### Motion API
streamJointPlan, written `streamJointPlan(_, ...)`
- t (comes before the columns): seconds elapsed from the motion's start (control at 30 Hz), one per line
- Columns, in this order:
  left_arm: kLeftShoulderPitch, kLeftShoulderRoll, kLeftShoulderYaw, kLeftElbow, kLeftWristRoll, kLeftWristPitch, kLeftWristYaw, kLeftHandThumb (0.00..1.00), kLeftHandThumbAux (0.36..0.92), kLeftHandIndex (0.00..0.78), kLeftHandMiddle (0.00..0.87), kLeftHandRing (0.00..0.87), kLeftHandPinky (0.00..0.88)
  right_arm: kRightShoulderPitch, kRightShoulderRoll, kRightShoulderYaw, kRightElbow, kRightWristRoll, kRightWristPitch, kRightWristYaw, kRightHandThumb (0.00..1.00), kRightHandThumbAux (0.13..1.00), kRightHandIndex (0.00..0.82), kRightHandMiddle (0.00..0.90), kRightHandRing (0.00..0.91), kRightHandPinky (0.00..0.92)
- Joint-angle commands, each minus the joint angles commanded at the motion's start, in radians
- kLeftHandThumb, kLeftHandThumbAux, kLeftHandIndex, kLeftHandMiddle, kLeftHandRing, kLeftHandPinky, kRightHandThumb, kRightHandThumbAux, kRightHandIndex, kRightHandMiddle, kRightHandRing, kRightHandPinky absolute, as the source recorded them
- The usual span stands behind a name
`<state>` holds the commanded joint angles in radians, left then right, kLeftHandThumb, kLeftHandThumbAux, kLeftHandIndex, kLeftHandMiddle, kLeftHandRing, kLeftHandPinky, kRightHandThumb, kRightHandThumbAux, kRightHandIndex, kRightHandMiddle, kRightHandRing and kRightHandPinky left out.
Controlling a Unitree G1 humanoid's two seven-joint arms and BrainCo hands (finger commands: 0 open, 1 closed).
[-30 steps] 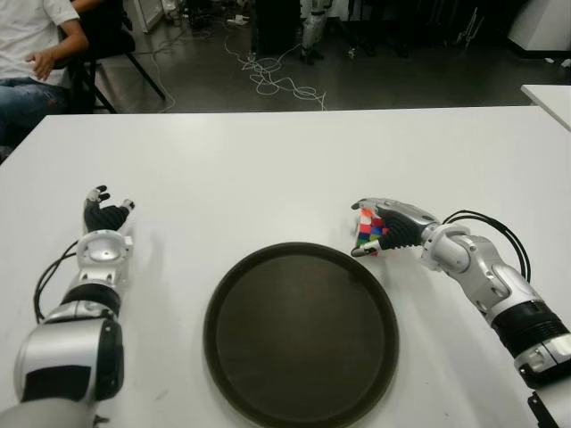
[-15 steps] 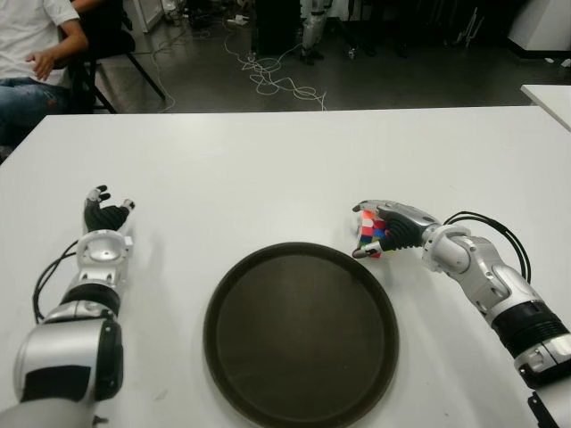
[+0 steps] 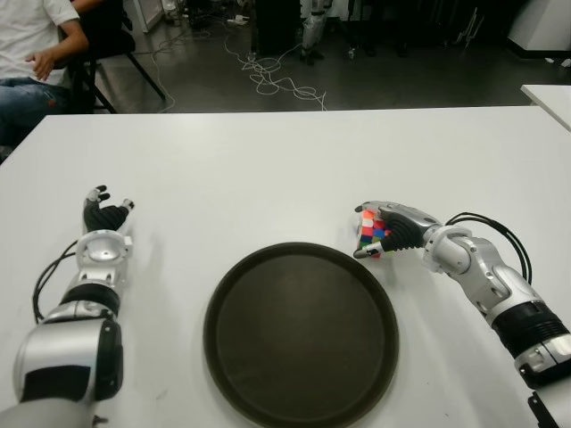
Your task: Pick up the Rubik's Cube and put it in the plate
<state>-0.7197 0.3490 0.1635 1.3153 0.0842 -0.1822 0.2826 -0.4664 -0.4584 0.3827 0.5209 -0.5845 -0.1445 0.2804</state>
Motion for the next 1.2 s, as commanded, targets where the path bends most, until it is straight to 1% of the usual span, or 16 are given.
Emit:
streamJointPlan(0.2, 0.000, 0.001, 0.004, 0.000, -0.005, -0.001, -0.007, 0.109, 0.727, 0.071, 0.128, 0.148, 0.163, 0.001, 0.001, -0.001, -0.001, 0.001, -0.001, -0.006, 0.000, 0.445, 0.000, 0.000, 0.000, 0.000)
streamJointPlan(0.27, -0.001, 0.001, 0.007, 0.000, -0.007, -0.001, -0.009, 0.123, 0.729, 0.070, 0.126, 0.146, 0.162, 0.002, 0.001, -0.002, -0.001, 0.003, -0.003, -0.010, 0.000, 0.448, 0.000, 0.000, 0.000, 0.000)
streamJointPlan(0.47, -0.001, 0.002, 0.008, 0.001, -0.002, 0.003, -0.012, 0.121, 0.716, 0.080, 0.135, 0.154, 0.174, 0.004, 0.001, -0.004, -0.004, 0.007, -0.004, -0.007, 0.000, 0.457, 0.000, 0.000, 0.000, 0.000)
streamJointPlan(0.73, 0.001, 0.003, 0.008, 0.000, 0.000, -0.001, -0.013, 0.132, 0.719, 0.097, 0.140, 0.159, 0.169, 0.008, 0.001, -0.006, -0.012, 0.007, -0.003, -0.012, 0.000, 0.456, 0.000, 0.000, 0.000, 0.000)
streamJointPlan(1.0, 0.002, 0.004, 0.010, 0.001, -0.001, -0.004, -0.017, 0.143, 0.706, 0.107, 0.146, 0.171, 0.194, 0.008, 0.004, -0.009, -0.010, 0.007, -0.006, -0.029, 0.000, 0.462, 0.000, 0.000, 0.000, 0.000)
streamJointPlan(1.07, 0.002, 0.005, 0.011, 0.002, -0.003, -0.006, -0.020, 0.150, 0.703, 0.108, 0.155, 0.178, 0.201, 0.009, 0.006, -0.012, -0.006, 0.005, -0.008, -0.046, 0.000, 0.486, 0.000, 0.000, 0.000, 0.003)
streamJointPlan(1.13, 0.003, 0.005, 0.013, 0.002, -0.004, -0.007, -0.023, 0.153, 0.701, 0.107, 0.157, 0.179, 0.201, 0.011, 0.008, -0.016, 0.000, 0.005, -0.013, -0.070, 0.000, 0.509, 0.000, 0.000, 0.000, 0.036)
streamJointPlan(1.2, 0.003, 0.005, 0.015, 0.002, -0.005, -0.008, -0.025, 0.151, 0.696, 0.099, 0.155, 0.177, 0.195, 0.013, 0.012, -0.020, 0.017, 0.007, -0.026, -0.101, 0.000, 0.559, 0.008, 0.032, 0.054, 0.115)
